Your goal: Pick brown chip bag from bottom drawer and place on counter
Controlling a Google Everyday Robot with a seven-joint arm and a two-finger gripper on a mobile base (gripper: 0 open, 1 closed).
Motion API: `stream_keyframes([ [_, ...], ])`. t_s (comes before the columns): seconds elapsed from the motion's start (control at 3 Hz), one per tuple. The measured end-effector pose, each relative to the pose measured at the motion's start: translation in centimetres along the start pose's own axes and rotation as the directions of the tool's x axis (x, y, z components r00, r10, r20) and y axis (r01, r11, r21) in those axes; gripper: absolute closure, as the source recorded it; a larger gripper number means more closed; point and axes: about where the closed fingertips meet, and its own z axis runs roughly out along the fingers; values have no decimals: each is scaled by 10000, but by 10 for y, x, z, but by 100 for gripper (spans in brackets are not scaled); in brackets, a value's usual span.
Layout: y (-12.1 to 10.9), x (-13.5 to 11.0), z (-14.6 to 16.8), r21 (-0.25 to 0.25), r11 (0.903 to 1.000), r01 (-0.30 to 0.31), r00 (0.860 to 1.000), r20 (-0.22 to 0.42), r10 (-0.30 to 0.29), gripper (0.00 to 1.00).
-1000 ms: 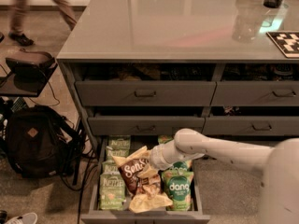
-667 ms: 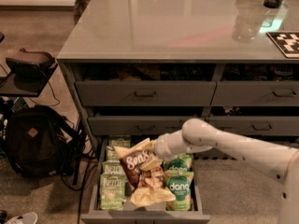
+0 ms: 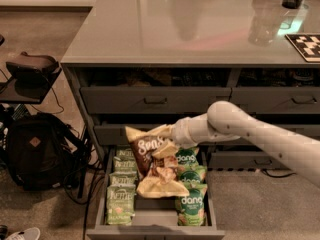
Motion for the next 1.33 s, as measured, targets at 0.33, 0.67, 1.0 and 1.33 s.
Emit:
stream_keyframes([
  [0.33,-6,-35,-34,426,9991,-21,9998,-219,31,100],
  [0.67,1,-65,-67,850,9962,169,9985,-536,-123,100],
  [1.0,4,-92,-101,1354,9907,149,9979,-650,-61,100],
  [1.33,-8,-97,-139,1959,9796,-453,9987,-158,494,100],
])
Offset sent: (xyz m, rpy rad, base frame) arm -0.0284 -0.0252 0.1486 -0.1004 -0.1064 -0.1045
